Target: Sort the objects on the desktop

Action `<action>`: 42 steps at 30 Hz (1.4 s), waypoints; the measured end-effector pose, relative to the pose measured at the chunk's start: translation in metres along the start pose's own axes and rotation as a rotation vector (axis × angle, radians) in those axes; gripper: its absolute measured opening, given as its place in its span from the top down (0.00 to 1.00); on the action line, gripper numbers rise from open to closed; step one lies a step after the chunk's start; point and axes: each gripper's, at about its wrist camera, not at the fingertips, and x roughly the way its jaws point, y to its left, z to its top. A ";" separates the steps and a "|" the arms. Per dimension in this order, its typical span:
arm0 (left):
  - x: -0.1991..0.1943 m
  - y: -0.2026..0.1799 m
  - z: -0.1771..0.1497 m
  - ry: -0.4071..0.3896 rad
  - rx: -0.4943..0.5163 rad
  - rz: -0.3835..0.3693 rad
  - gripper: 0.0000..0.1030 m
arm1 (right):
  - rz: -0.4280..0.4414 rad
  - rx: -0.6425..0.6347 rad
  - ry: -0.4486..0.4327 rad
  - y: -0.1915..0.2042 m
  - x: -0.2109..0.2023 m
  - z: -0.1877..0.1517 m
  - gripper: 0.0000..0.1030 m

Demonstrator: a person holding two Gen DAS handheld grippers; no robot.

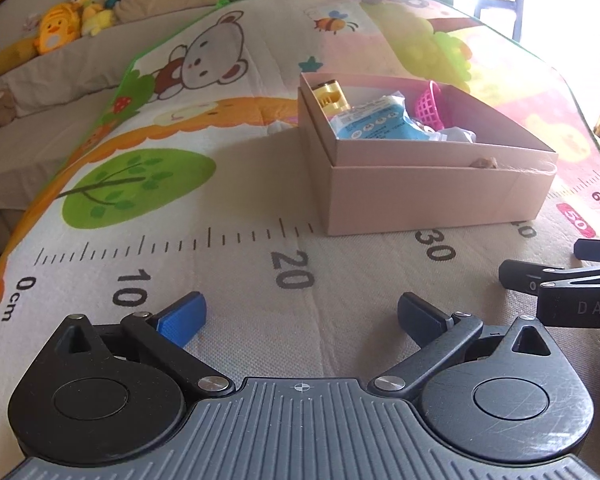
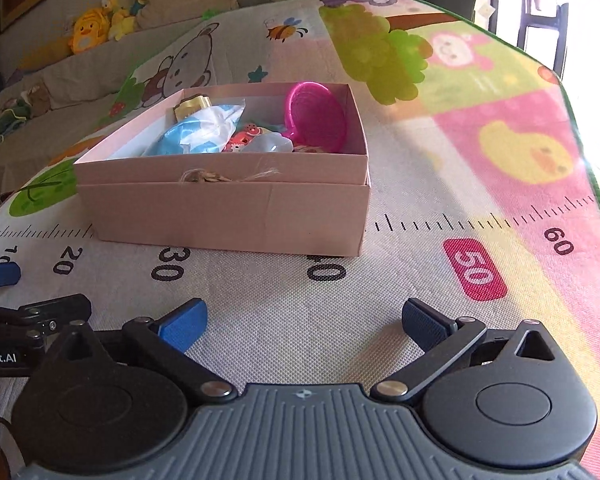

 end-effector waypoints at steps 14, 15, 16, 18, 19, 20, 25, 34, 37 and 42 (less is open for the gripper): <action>-0.002 0.002 0.000 -0.003 -0.006 -0.015 0.00 | -0.035 -0.001 -0.004 0.003 -0.001 -0.001 0.00; -0.002 0.002 0.000 -0.003 -0.007 -0.016 0.00 | -0.035 0.000 -0.004 0.002 -0.001 -0.001 0.00; -0.002 0.003 0.000 -0.003 -0.007 -0.016 0.00 | -0.034 0.000 -0.004 0.003 -0.001 -0.001 0.00; -0.002 0.003 0.000 -0.003 -0.006 -0.015 0.00 | -0.034 0.000 -0.004 0.003 -0.001 -0.001 0.00; -0.002 0.003 0.000 -0.003 -0.006 -0.015 0.00 | -0.034 0.000 -0.004 0.003 -0.001 -0.001 0.00; -0.002 0.003 0.000 -0.003 -0.007 -0.016 0.00 | -0.034 0.000 -0.004 0.003 -0.001 -0.001 0.00; -0.002 0.003 0.000 -0.003 -0.006 -0.015 0.00 | -0.034 0.000 -0.004 0.003 -0.001 -0.001 0.00; -0.002 0.003 0.000 -0.003 -0.006 -0.016 0.00 | -0.034 -0.001 -0.004 0.003 -0.002 -0.001 0.00; -0.002 0.003 0.000 -0.003 -0.005 -0.016 0.00 | -0.034 -0.001 -0.004 0.003 -0.002 -0.001 0.00; -0.002 0.003 0.000 -0.003 -0.006 -0.016 0.00 | -0.034 -0.001 -0.004 0.003 -0.002 -0.001 0.00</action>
